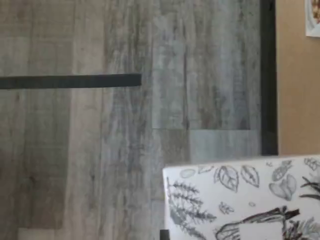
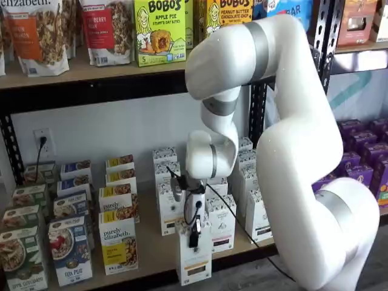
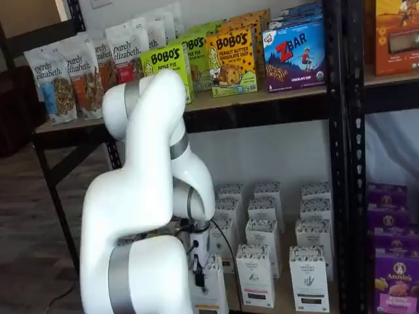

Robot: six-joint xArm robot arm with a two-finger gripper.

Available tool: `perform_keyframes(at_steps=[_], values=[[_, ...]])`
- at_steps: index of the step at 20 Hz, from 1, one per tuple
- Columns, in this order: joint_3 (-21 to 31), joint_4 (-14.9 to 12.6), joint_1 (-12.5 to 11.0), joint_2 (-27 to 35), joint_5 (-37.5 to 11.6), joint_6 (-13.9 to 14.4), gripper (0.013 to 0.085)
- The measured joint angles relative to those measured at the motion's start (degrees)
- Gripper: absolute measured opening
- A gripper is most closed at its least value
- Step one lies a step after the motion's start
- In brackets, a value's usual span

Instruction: Pick up the white box with a yellow strip in the middle, on the bottom shelf, the fourth box from the left

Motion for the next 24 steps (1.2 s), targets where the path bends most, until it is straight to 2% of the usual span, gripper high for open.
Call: perform_keyframes(at_steps=[4, 9, 11, 14, 17, 20, 24], values=[[7.32, 2.11, -0.05, -5.3, -1.56, -2.31, 0.053], [17.18, 1.03, -0.17, -13.34, -3.93, -1.58, 0.053], [21.44, 1.65, -0.27, -17.28, -4.29, -2.32, 0.053], [25.4, 3.38, -0.54, -22.04, -3.19, -4.18, 0.053], [28.78, 3.69, -1.22, -27.72, -0.52, -4.82, 0.053], [30.68, 2.17, -1.68, -31.64, 1.25, -3.55, 0.053], [33.23, -2.2, -2.61, -39.85, 6.96, 0.42, 0.053]])
